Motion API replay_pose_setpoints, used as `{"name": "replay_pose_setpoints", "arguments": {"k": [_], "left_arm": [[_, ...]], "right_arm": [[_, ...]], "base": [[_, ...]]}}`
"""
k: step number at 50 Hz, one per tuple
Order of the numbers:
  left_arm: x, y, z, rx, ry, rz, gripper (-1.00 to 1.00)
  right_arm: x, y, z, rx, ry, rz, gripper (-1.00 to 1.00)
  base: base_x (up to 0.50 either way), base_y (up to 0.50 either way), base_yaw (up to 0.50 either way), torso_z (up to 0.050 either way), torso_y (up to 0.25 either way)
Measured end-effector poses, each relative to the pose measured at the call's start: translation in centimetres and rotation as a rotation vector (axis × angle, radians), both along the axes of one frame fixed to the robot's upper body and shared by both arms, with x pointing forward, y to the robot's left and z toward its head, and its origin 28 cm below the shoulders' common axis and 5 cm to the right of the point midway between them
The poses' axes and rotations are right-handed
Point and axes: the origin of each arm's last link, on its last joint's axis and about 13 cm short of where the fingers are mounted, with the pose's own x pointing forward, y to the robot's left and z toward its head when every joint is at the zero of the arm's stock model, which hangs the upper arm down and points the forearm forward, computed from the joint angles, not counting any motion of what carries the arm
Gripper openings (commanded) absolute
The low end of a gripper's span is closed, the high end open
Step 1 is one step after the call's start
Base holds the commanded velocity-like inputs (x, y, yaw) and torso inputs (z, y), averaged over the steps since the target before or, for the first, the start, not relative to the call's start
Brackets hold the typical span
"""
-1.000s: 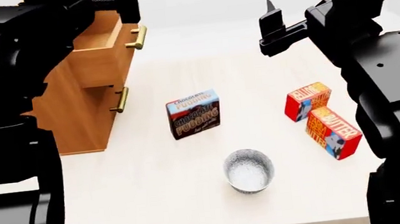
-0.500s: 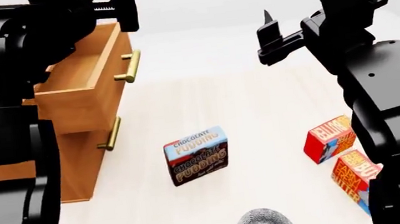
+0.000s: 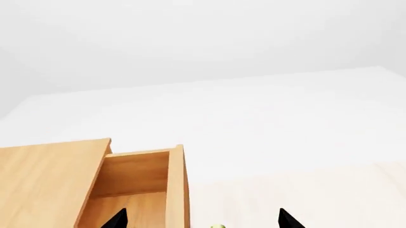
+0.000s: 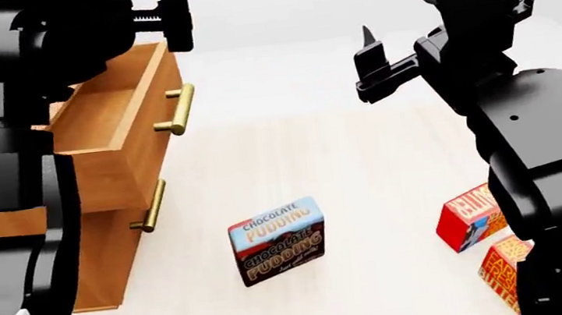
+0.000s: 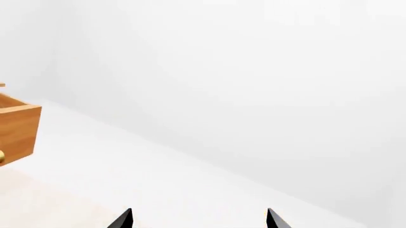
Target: Put the bowl in the top drawer of the cabinet.
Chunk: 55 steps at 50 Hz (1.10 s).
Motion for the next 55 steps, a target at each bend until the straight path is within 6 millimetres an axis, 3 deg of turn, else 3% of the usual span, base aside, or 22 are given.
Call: {"name": "replay_pose_setpoints", "arguments": {"k": [12,24,55], "left_arm": [[0.9,-0.1,-0.1,0.057,0.078,-0.032,1.0],[2.0,-0.4,-2.1,0.062,0.164,-0.043,1.0],[2.4,0.1,-4.8,0.053,0.23,0.036,1.0]], "right_arm": [[0.4,0.1,-1.3,-0.011,0.04,-0.008,1.0],[0.9,0.1,-3.0,-0.031,0.086,-0.017,1.0],[1.7,0.0,-5.9,-0.071,0.162,-0.011,1.0]], "base": [[0.04,0.0,0.0,0.0,0.0],[0.0,0.0,0.0,0.0,0.0],[0.0,0.0,0.0,0.0,0.0]]}}
